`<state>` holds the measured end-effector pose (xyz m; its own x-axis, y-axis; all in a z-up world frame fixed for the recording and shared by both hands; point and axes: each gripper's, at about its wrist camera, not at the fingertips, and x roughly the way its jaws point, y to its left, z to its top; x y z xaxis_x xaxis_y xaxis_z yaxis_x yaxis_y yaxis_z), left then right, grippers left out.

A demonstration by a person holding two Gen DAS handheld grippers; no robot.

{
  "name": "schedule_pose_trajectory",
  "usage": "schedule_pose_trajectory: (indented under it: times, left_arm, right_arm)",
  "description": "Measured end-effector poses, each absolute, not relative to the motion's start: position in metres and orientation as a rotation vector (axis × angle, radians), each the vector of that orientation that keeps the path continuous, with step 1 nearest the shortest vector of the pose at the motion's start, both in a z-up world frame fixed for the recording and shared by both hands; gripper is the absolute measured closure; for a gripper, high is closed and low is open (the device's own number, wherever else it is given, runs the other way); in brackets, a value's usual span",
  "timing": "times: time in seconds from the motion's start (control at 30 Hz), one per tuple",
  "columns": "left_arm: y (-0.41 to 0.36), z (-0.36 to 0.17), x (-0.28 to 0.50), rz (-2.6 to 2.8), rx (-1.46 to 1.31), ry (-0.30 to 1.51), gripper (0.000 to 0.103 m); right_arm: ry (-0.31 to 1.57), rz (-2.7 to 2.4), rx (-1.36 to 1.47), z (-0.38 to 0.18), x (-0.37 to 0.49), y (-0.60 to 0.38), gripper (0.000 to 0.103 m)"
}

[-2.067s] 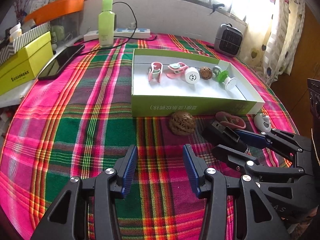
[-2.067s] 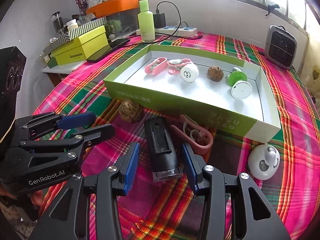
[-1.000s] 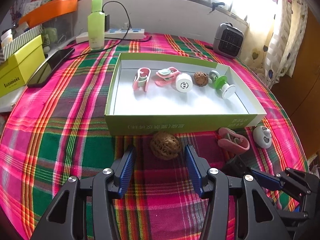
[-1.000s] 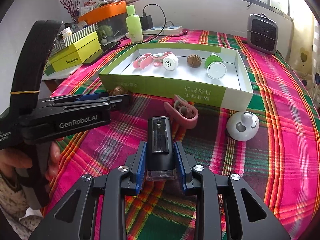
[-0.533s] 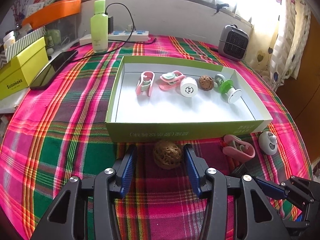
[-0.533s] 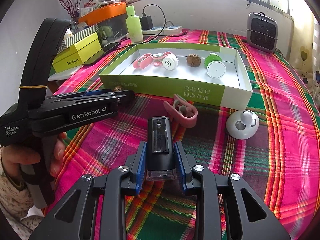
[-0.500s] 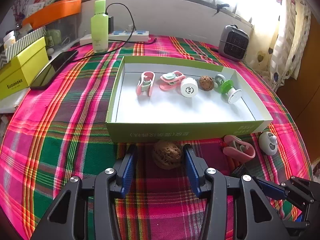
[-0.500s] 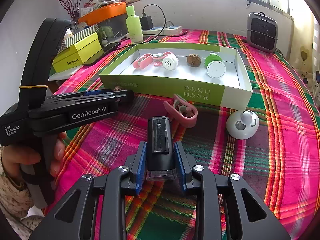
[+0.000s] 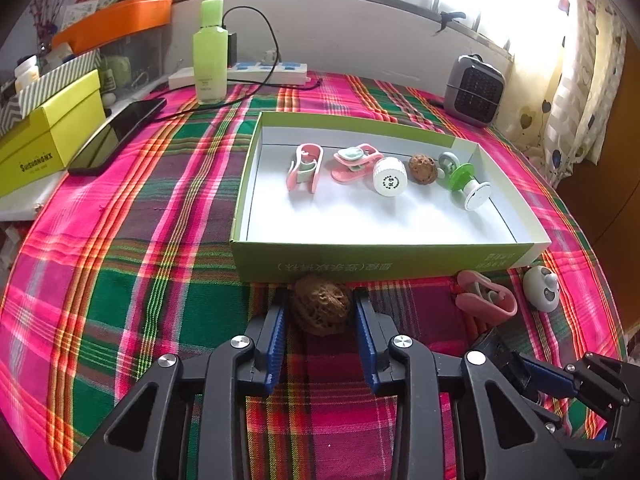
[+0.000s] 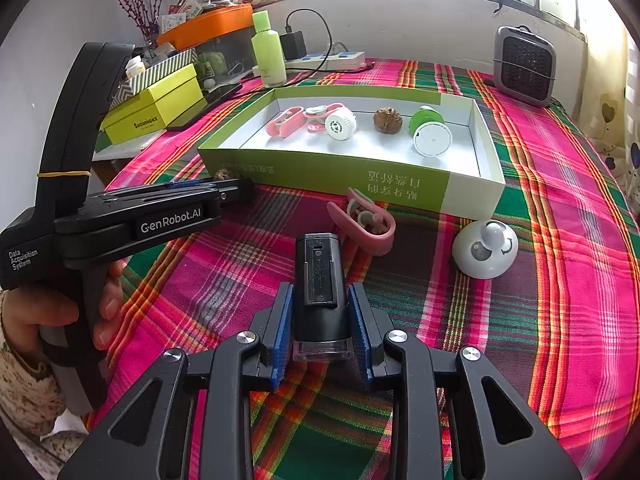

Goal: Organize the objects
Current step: 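Grasp the black device with the right gripper while the left approaches the walnut, then carry the black device and walnut over the tray with both grippers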

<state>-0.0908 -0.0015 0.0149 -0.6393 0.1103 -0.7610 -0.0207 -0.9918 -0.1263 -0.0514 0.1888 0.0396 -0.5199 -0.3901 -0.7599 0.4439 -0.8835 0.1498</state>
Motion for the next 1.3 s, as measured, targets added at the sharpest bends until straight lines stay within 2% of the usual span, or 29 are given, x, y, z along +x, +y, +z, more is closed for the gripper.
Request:
schedule_pose_trajectory:
  times: [0.7, 1.3]
  left_arm:
    - [-0.005, 0.020, -0.071, 2.766, -1.264, -0.150, 0.073]
    - [-0.006, 0.016, -0.070, 2.757, -1.283, -0.157, 0.073]
  right_arm:
    - [0.092, -2.396, 1.153, 0.045, -0.047, 0.187, 0.074]
    - [0.189, -2.420, 1.170, 0.039, -0.053, 0.172, 0.074]
